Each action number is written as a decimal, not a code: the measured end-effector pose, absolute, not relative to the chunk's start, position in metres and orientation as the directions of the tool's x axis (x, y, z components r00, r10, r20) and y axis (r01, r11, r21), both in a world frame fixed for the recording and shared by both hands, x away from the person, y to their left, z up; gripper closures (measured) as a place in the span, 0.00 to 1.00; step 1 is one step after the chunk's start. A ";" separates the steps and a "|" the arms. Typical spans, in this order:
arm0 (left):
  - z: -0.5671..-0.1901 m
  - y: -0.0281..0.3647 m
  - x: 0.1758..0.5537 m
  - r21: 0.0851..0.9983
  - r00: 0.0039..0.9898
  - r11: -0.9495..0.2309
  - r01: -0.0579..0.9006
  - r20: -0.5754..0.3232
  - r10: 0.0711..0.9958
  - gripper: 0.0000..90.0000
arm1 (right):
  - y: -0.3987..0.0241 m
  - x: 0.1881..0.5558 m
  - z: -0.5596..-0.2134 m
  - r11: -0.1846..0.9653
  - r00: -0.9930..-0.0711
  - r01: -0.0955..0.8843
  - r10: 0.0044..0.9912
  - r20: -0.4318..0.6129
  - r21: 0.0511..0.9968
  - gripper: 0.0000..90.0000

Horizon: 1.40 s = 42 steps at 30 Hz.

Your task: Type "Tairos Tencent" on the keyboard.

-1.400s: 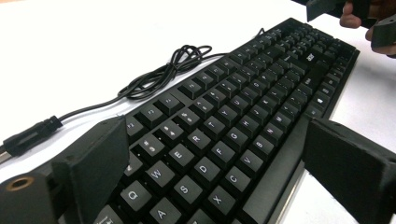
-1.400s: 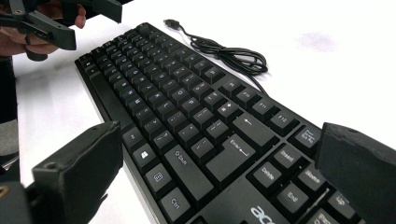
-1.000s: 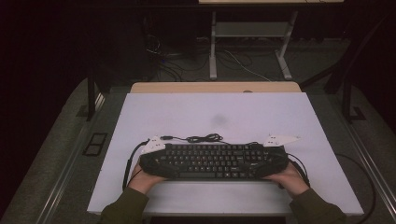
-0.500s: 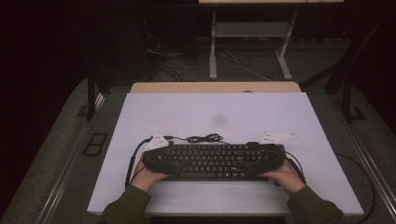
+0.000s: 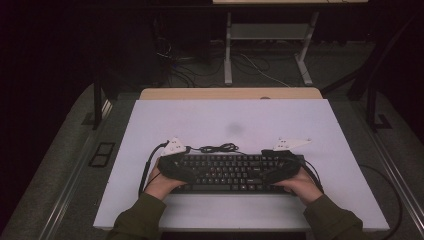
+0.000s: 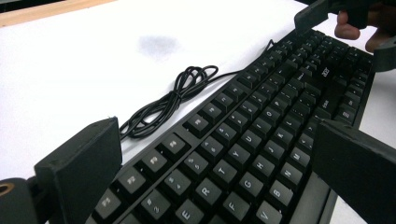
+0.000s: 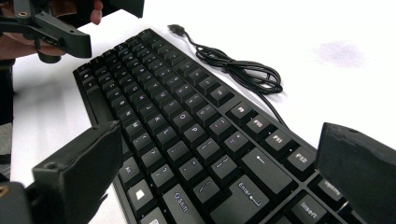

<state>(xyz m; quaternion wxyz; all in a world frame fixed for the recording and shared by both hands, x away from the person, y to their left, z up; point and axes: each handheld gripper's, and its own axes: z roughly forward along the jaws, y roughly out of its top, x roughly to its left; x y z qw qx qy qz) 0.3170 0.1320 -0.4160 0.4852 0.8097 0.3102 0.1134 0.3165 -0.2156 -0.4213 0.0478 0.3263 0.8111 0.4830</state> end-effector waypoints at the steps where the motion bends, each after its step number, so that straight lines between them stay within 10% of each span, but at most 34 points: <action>1: -0.416 0.131 0.318 0.856 0.781 -0.336 0.393 -0.118 0.613 0.02 | -0.216 0.317 -0.421 0.320 -0.783 0.483 0.576 0.238 0.815 0.01; 26: -0.419 0.121 0.324 0.848 0.786 -0.352 0.396 -0.115 0.607 0.15 | -0.214 0.312 -0.423 0.383 -0.817 0.465 0.533 0.221 0.798 0.47; 42: -0.423 0.117 0.323 0.837 0.794 -0.374 0.398 -0.110 0.598 0.16 | -0.208 0.308 -0.427 0.466 -0.847 0.451 0.494 0.199 0.761 0.95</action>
